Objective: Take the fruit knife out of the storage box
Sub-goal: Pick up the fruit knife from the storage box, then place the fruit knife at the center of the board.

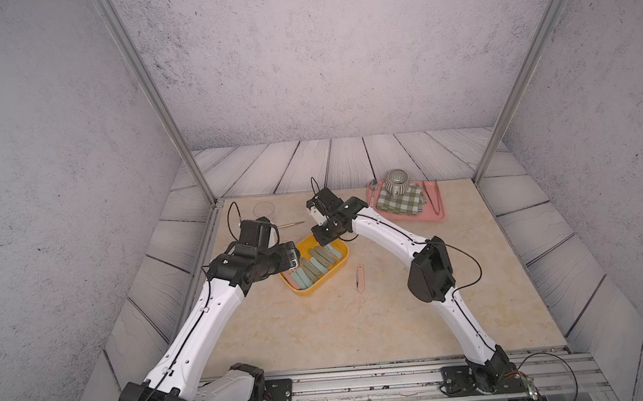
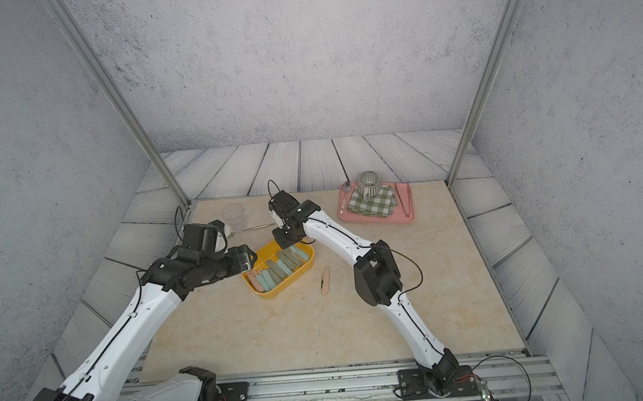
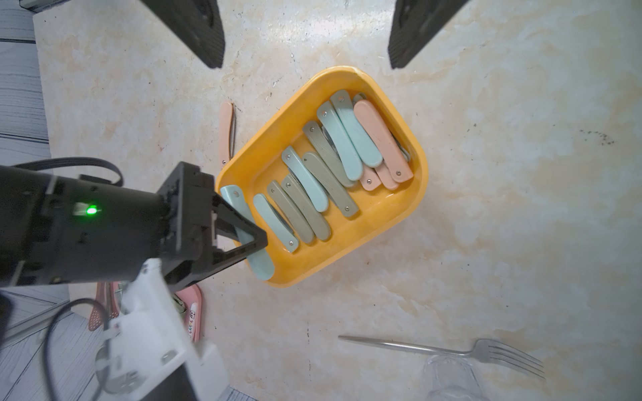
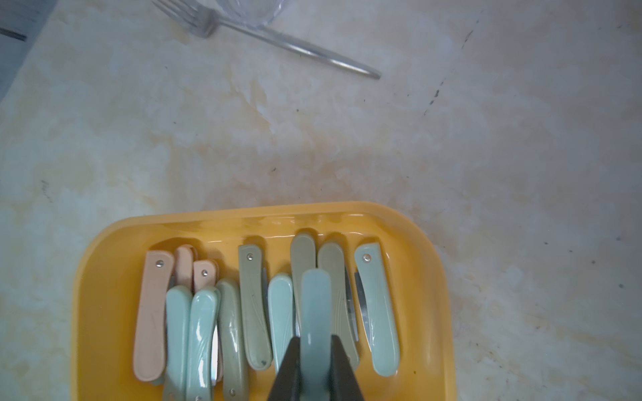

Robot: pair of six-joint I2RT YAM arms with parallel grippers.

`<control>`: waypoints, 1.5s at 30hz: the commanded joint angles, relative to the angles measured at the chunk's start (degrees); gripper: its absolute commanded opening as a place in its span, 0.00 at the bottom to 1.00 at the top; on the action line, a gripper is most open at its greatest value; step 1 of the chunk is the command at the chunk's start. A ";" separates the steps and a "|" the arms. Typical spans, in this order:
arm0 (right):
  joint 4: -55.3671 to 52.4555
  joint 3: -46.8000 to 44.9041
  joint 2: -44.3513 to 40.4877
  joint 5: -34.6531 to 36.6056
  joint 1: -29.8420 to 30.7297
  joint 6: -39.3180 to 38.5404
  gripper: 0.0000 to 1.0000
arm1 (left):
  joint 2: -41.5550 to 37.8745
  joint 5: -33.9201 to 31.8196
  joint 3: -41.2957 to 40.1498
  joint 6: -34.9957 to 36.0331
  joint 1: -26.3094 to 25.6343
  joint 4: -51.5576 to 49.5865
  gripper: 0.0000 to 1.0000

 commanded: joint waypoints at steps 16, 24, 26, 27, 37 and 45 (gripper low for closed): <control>5.37 -31.62 -24.05 0.40 -6.38 11.94 0.00 | 2.84 0.95 -0.38 1.87 0.53 3.01 0.83; 13.76 -46.01 -28.61 -1.26 -9.73 18.35 0.00 | 3.64 0.80 -0.75 2.10 0.46 3.96 0.97; 15.53 -48.62 -29.20 -1.27 -10.41 19.67 0.00 | 3.72 1.15 -0.66 1.98 0.45 4.10 0.96; 16.52 -49.91 -29.45 -1.33 -10.78 20.32 0.00 | 3.75 1.21 -0.66 1.78 0.38 4.14 0.96; 21.03 -56.11 -29.43 -2.44 -13.16 23.16 0.00 | 4.82 2.71 -0.36 1.20 0.37 4.27 0.95; 23.80 -58.40 -27.42 -5.92 -13.46 25.08 0.00 | 5.52 3.34 -0.32 0.99 0.37 4.27 0.95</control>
